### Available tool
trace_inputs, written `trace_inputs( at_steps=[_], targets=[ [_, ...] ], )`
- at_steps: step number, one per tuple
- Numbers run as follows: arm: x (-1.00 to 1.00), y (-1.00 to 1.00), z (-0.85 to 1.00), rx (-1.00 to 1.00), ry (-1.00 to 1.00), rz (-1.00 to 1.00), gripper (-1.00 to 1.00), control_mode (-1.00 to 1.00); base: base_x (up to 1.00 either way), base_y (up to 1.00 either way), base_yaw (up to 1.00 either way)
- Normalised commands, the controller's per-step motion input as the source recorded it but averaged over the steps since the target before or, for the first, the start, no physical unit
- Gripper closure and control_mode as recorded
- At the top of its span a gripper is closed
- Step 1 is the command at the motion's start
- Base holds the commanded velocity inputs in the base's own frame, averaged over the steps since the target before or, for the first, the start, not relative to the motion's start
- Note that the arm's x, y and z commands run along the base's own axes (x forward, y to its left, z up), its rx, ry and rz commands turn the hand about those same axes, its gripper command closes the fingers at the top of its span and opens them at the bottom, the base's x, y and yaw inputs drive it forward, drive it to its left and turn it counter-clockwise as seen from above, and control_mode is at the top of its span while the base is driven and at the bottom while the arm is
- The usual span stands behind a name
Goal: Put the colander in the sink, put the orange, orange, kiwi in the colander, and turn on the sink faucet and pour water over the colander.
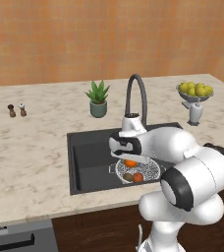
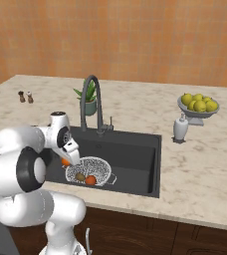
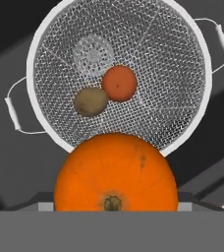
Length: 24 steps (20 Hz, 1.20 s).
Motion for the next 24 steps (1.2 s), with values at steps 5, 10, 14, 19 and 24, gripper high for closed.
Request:
trace_inputs(
  at_steps=[5,10,14,19,24],
  targets=[
    [0.23,0.0,-0.08,0.0,0.0,0.0,1.0,-1.0,0.0,0.0,0.0],
    [0.14,0.0,-0.09,0.0,0.0,0.0,1.0,-1.0,0.0,0.0,0.0],
    [0.08,0.0,-0.11,0.0,0.0,0.0,1.0,-1.0,0.0,0.0,0.0],
    [0.06,0.0,-0.12,0.0,0.0,0.0,1.0,-1.0,0.0,0.0,0.0],
    [0.2,0.0,-0.15,0.0,0.0,0.0,1.0,-1.0,0.0,0.0,0.0]
  ],
)
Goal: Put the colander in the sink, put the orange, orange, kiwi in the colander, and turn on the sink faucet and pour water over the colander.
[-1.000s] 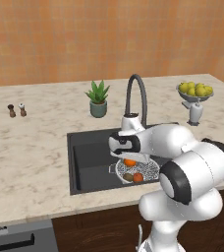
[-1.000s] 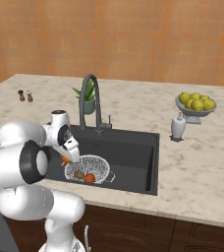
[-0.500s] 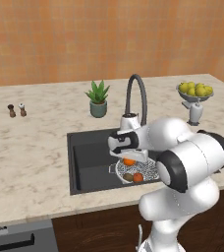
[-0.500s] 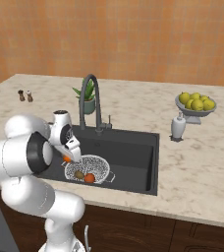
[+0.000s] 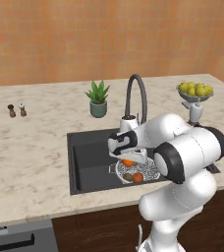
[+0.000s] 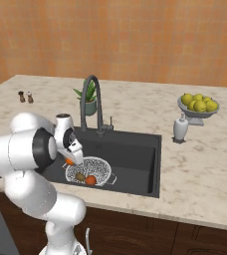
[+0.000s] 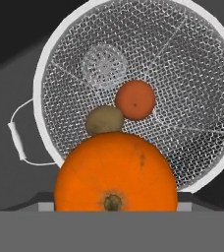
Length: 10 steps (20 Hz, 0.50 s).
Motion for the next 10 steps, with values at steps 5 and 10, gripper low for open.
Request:
trace_inputs(
  at_steps=[5,10],
  targets=[
    [0.34,0.0,-0.19,0.0,0.0,0.0,1.0,-1.0,0.0,0.0,0.0],
    [0.19,0.0,-0.33,0.0,0.0,0.0,1.0,-1.0,0.0,0.0,0.0]
  ],
)
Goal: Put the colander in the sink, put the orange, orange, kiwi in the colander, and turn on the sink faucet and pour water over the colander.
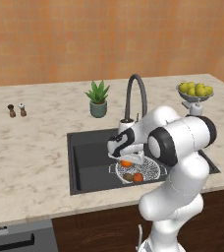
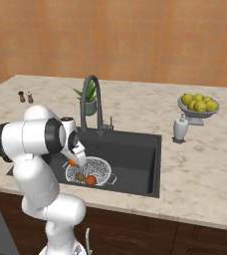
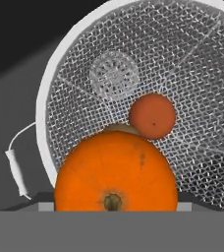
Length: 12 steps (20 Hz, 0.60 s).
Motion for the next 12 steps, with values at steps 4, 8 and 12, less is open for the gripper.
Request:
trace_inputs(
  at_steps=[4,8,12],
  targets=[
    [0.2,0.0,-0.37,0.0,0.0,0.0,1.0,-1.0,0.0,0.0,0.0],
    [0.31,0.0,-0.26,0.0,0.0,0.0,1.0,-1.0,0.0,0.0,0.0],
    [0.03,0.0,-0.3,0.0,0.0,0.0,1.0,-1.0,0.0,0.0,0.0]
  ],
)
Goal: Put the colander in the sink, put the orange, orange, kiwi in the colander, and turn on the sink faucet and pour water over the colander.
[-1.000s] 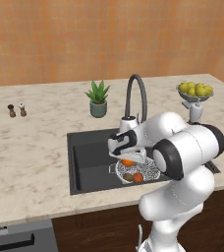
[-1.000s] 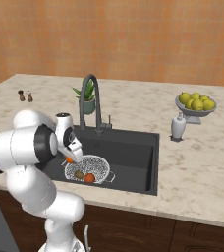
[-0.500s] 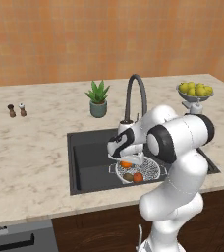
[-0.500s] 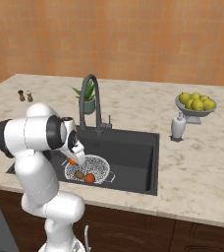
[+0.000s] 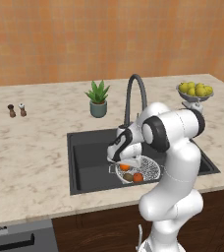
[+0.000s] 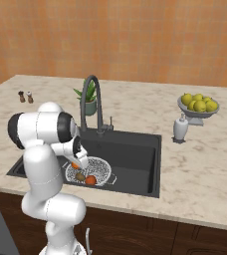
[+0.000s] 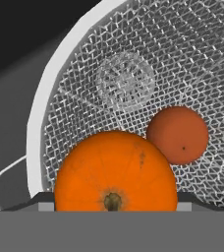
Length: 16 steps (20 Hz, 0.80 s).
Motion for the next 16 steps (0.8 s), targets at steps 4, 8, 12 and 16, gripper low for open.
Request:
trace_inputs(
  at_steps=[4,8,12,16],
  targets=[
    [0.0,0.0,-0.21,0.0,0.0,0.0,1.0,-1.0,0.0,0.0,0.0],
    [0.0,0.0,-0.1,0.0,0.0,0.0,-1.0,-1.0,0.0,0.0,0.0],
    [0.0,0.0,0.0,0.0,0.0,0.0,-1.0,-1.0,0.0,0.0,0.0],
    [0.0,0.0,0.0,0.0,0.0,0.0,-1.0,-1.0,0.0,0.0,0.0]
  ],
)
